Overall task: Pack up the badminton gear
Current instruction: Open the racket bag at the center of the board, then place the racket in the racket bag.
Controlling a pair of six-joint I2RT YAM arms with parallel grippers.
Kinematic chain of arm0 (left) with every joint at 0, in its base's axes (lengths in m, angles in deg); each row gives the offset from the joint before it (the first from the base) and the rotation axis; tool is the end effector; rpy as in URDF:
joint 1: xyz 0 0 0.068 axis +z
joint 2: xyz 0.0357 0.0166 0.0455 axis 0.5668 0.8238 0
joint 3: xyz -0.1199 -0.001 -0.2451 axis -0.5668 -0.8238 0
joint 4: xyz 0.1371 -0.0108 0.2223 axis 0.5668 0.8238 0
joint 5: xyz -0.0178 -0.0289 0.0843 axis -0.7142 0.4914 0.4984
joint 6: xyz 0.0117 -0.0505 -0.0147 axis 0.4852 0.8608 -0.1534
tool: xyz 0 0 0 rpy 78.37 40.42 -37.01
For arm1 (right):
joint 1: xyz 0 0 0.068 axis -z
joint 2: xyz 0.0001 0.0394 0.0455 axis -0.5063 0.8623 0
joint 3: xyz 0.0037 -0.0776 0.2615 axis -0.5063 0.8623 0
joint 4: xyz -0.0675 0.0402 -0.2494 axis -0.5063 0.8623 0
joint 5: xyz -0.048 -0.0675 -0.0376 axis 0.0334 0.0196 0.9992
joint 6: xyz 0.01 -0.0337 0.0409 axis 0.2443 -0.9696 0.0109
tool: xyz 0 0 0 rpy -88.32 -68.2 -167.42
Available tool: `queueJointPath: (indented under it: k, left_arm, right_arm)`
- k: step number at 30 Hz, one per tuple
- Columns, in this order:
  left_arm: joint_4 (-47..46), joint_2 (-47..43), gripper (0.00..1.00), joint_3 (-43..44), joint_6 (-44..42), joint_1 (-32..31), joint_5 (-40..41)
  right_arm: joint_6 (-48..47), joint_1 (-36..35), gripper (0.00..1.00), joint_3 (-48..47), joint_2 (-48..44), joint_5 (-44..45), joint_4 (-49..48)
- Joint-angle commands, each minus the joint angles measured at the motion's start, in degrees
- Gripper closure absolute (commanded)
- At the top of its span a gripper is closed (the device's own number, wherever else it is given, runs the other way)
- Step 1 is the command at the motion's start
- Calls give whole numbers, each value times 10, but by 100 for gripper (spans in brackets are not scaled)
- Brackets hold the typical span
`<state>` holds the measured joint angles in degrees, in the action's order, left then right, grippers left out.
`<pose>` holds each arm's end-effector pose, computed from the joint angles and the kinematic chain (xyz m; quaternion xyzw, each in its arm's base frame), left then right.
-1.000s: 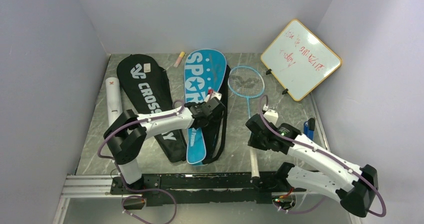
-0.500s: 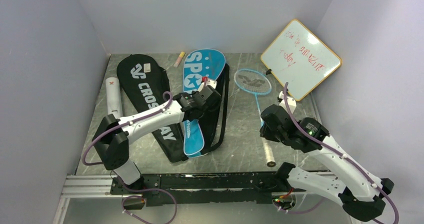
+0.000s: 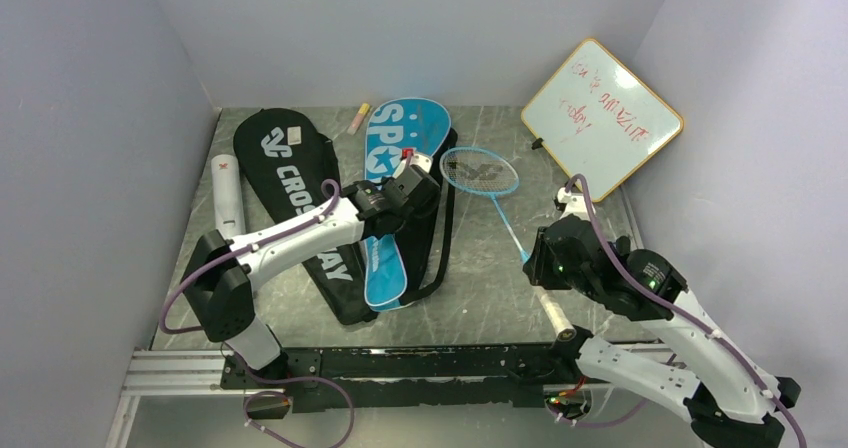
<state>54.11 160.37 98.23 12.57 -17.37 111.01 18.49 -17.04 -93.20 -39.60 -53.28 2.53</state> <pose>0.2246 -0.2565 0.2893 0.1518 0.9122 0.0328 0.3792 0.0769 0.0657 0.3491 0.0168 0.9320 0.1079 0.3455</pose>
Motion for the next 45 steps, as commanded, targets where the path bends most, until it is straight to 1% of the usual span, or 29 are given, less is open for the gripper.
queueJointPath:
  k: [1,6,12,14,16,19,23,26,28,30,34,36,39,40,43,45]
  left_arm:
    - [-47,-28,95,23,-9,8,16]
    - [-50,-29,95,25,-10,9,7]
    - [-54,-24,95,23,-10,9,-3]
    - [-55,-21,95,21,-9,10,-8]
    - [-59,-20,95,15,-8,12,-14]
    - [-65,-21,95,5,-6,11,-22]
    - [-74,-21,95,-10,-7,12,-33]
    - [-88,-24,95,-25,-7,12,-48]
    - [-96,-23,95,-37,-6,12,-56]
    - [-103,-21,95,-50,-4,12,-61]
    - [-111,-16,95,-70,-3,12,-69]
    - [-113,-16,95,-75,-3,12,-71]
    - [-113,-20,95,-81,-5,12,-72]
    - [-113,-23,95,-82,-6,12,-72]
    - [-112,-28,95,-83,-6,12,-72]
    - [-113,-31,95,-84,-6,12,-73]
  right_arm:
    - [-38,-2,100,-21,-15,-28,-60]
    - [-53,-1,100,-41,-43,-32,-67]
    - [-77,-2,100,-70,-50,-73,-67]
    - [-78,-2,100,-42,-49,-98,-87]
    - [-72,-2,100,13,-41,-126,-112]
    - [-66,-2,100,87,-32,-188,-166]
    - [-65,-2,100,155,-21,-264,-236]
    - [-61,-2,91,195,-4,-294,-273]
    - [-53,-3,85,218,9,-289,-294]
    - [-43,-3,82,241,23,-286,-320]
    - [-16,-5,81,301,63,-297,-413]
    - [-10,-8,70,325,91,-288,-449]
    - [-9,-13,56,337,118,-267,-485]
    - [-11,-14,54,336,124,-257,-491]
    - [-22,-15,51,322,150,-225,-503]
    - [-29,-16,47,308,173,-208,-512]
